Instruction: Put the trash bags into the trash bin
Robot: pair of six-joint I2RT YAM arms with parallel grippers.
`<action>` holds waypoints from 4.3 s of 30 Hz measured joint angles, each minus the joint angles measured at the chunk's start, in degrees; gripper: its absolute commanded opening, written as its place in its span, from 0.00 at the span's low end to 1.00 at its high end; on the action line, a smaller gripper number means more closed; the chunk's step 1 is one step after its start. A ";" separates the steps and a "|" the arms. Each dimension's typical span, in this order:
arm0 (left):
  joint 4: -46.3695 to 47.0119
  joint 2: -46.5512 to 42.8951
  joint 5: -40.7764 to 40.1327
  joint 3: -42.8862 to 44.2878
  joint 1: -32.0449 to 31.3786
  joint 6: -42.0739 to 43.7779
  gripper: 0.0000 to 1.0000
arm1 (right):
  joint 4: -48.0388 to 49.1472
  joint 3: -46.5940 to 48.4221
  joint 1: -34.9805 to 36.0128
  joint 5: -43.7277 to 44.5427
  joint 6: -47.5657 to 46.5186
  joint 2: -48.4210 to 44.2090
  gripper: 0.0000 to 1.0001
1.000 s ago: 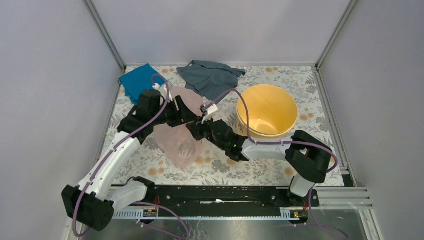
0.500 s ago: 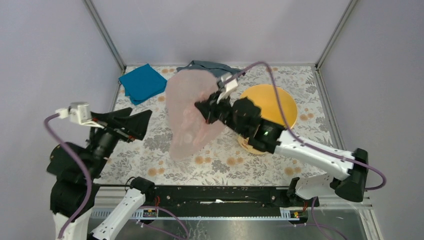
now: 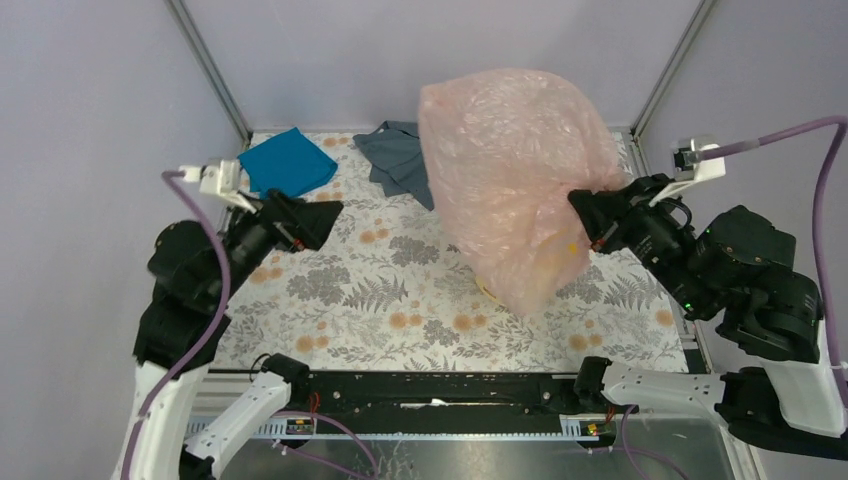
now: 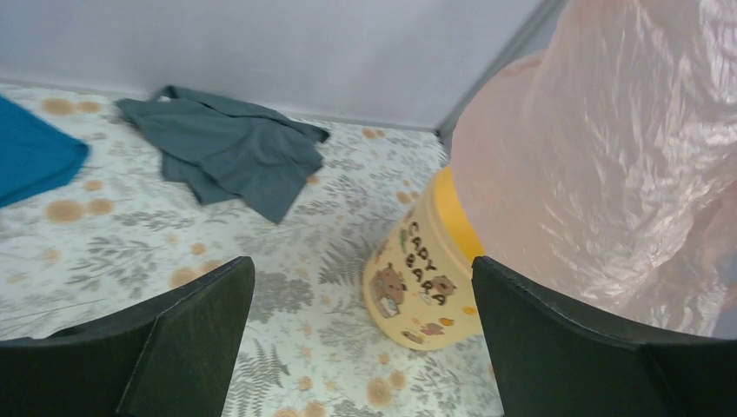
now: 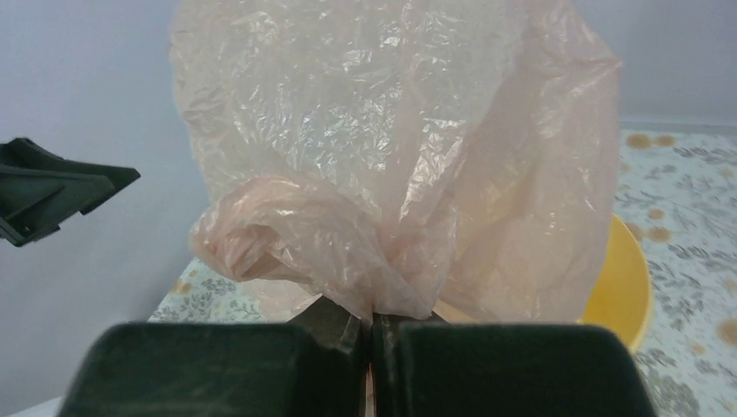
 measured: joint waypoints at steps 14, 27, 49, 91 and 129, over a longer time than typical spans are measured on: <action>33.81 17.99 17.99 -6.99 -3.50 -14.47 0.99 | -2.80 -4.17 0.00 -6.88 4.87 -4.15 0.00; 44.94 33.75 12.52 0.44 -14.86 -11.13 0.99 | 2.89 -9.64 0.00 -4.22 8.61 -8.00 0.00; 27.12 63.80 -2.67 22.73 -30.75 8.17 0.67 | 3.56 -17.73 0.02 0.87 6.54 -12.66 0.00; 5.64 29.99 -12.17 2.69 -30.75 -1.29 0.99 | 22.86 -31.87 -17.88 -41.33 -11.02 3.52 0.00; 19.15 57.37 25.64 16.31 -20.92 11.06 0.48 | 27.28 -31.04 -17.90 -57.57 -12.41 5.99 0.00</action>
